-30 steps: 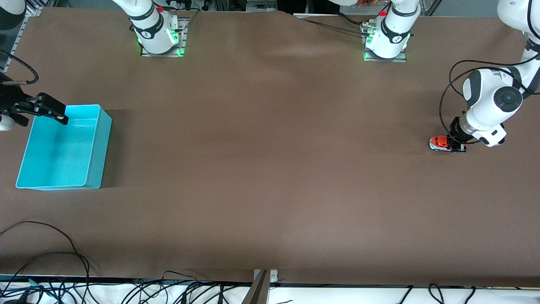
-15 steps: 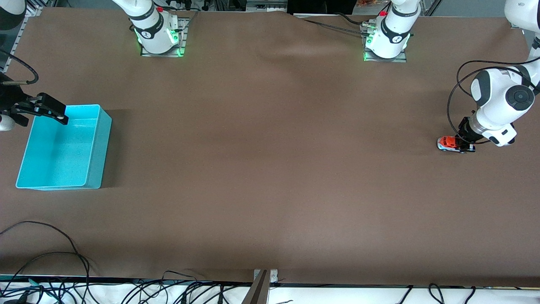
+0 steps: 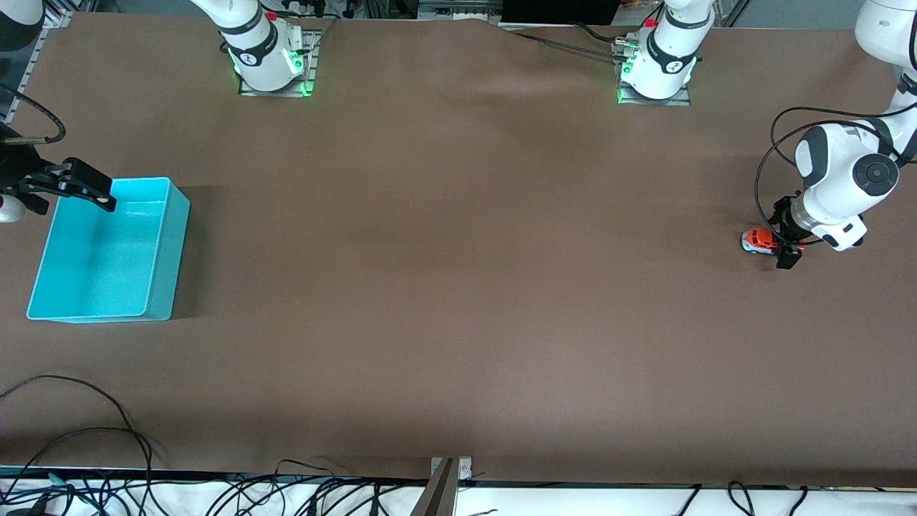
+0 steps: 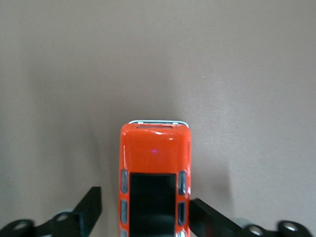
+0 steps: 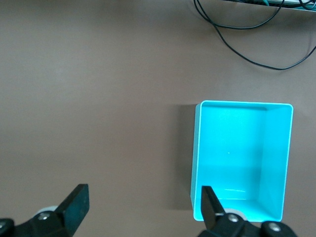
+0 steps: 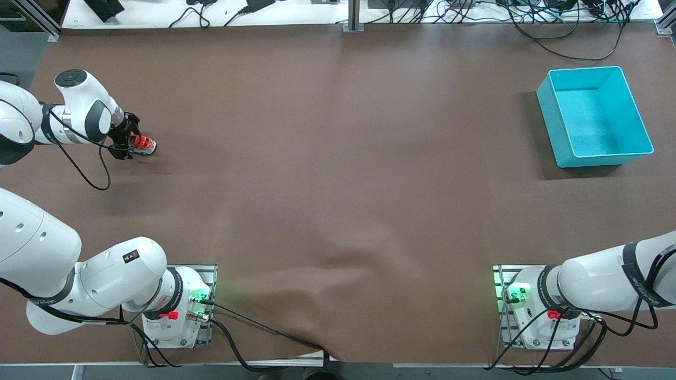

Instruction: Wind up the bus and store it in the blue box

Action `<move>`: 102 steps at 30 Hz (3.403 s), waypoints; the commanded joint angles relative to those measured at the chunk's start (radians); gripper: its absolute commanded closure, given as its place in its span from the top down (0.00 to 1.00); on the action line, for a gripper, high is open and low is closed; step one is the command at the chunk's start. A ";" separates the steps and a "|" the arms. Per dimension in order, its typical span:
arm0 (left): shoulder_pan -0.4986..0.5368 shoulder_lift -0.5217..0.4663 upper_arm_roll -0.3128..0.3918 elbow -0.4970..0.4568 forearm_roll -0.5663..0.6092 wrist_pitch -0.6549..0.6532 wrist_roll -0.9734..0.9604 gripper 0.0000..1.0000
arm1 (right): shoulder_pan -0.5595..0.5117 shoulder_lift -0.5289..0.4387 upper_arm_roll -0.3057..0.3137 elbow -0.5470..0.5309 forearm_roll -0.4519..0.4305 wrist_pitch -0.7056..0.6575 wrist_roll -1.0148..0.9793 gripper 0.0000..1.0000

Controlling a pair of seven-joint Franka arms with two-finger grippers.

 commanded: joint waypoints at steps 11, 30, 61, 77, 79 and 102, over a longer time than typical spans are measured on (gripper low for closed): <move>0.013 -0.024 -0.063 0.220 -0.066 -0.319 0.002 1.00 | 0.004 0.000 0.000 0.009 -0.007 -0.013 0.006 1.00; 0.013 -0.124 -0.250 0.437 -0.123 -0.715 0.007 1.00 | 0.004 0.000 0.000 0.009 -0.007 -0.013 0.006 1.00; 0.007 -0.153 -0.499 0.670 -0.114 -0.951 0.605 1.00 | 0.004 -0.002 0.000 0.008 -0.007 -0.013 0.006 1.00; 0.005 -0.153 -0.565 0.719 -0.126 -0.985 0.844 1.00 | 0.004 -0.002 0.000 0.006 -0.007 -0.013 0.006 1.00; 0.003 -0.153 -0.565 0.719 -0.143 -0.985 0.895 1.00 | 0.004 -0.002 0.000 0.006 -0.007 -0.013 0.006 1.00; 0.014 -0.176 -0.563 0.718 -0.249 -1.003 1.125 1.00 | 0.004 -0.002 0.000 0.006 -0.007 -0.013 0.006 1.00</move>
